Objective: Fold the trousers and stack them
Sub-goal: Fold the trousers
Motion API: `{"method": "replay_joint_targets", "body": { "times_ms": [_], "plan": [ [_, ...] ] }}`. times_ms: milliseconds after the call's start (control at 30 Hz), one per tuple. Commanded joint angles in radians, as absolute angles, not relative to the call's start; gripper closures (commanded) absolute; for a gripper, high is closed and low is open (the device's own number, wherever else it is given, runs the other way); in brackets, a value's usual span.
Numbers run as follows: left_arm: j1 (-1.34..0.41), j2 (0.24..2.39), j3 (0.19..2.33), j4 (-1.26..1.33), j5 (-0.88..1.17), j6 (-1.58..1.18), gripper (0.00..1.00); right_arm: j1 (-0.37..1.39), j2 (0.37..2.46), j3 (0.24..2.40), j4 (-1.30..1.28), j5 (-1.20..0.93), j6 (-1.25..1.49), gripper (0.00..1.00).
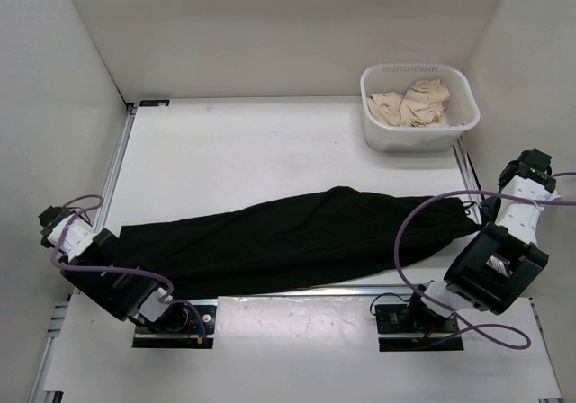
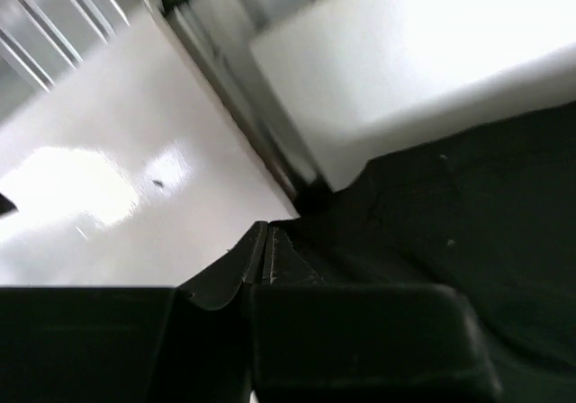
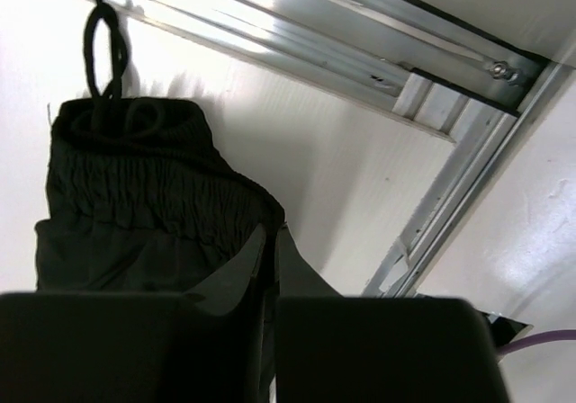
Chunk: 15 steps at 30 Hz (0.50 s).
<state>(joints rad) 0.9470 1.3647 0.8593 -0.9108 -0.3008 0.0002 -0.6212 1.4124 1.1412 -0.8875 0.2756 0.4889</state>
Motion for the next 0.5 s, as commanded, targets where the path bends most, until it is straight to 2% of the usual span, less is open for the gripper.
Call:
{"method": "replay_joint_targets", "body": {
  "times_ms": [0,33,67,100,133,167,200,300,467],
  "plan": [
    [0.957,1.328,0.784,-0.891,-0.371,0.0,0.86,-0.634,1.388,1.124,-0.854,0.383,0.488,1.0],
    [0.957,1.328,0.767,-0.891,-0.386,0.0,0.86,-0.634,1.399,1.124,-0.854,0.383,0.488,0.98],
    [0.957,1.339,0.753,-0.891,-0.396,0.0,0.86,-0.634,1.399,1.124,-0.854,0.393,0.479,0.89],
    [0.957,1.353,0.741,-0.891,-0.396,0.0,0.78,-0.634,1.408,1.124,-0.854,0.393,0.469,0.59],
    [0.966,1.353,0.732,-0.891,-0.411,0.0,0.73,-0.634,1.408,1.124,-0.854,0.393,0.469,0.4],
    [0.966,1.353,0.732,-0.891,-0.411,0.0,0.68,-0.634,1.408,1.124,-0.854,0.393,0.469,0.28],
    [0.966,1.364,0.745,-0.891,-0.411,0.0,0.63,-0.634,1.408,1.124,-0.854,0.371,0.469,0.22],
    [0.966,1.397,0.825,-0.882,-0.384,0.0,0.51,-0.611,1.385,1.124,-0.845,0.344,0.459,0.19],
    [0.922,1.419,0.977,-0.904,-0.351,0.0,0.48,-0.376,1.353,1.166,-0.891,0.53,0.448,0.19]
  ]
}}
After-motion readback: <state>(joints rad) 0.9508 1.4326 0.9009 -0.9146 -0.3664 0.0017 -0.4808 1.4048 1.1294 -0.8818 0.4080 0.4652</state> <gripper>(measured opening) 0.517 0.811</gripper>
